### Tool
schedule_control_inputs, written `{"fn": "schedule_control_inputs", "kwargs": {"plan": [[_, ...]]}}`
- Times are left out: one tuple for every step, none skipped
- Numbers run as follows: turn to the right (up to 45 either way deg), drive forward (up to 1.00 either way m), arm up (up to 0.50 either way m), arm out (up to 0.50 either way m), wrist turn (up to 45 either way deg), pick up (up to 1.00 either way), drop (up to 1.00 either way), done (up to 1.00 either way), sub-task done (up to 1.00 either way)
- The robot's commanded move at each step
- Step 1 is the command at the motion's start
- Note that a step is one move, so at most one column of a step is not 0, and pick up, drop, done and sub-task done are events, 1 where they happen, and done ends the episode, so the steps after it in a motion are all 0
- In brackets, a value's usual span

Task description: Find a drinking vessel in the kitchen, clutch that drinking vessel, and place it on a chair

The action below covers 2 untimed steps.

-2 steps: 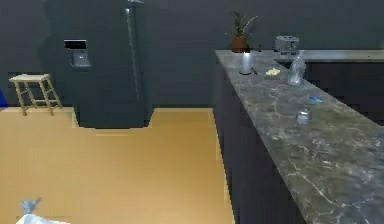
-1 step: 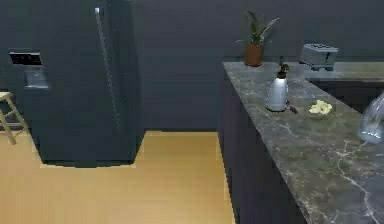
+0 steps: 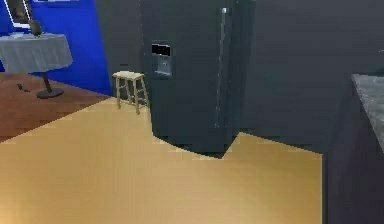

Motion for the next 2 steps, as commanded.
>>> {"fn": "schedule_control_inputs", "kwargs": {"plan": [[0.0,0.50,0.00,0.00,0.0,0.00,0.00,0.00,0.00],[-45.0,0.00,0.00,0.00,0.0,0.00,0.00,0.00,0.00]]}}
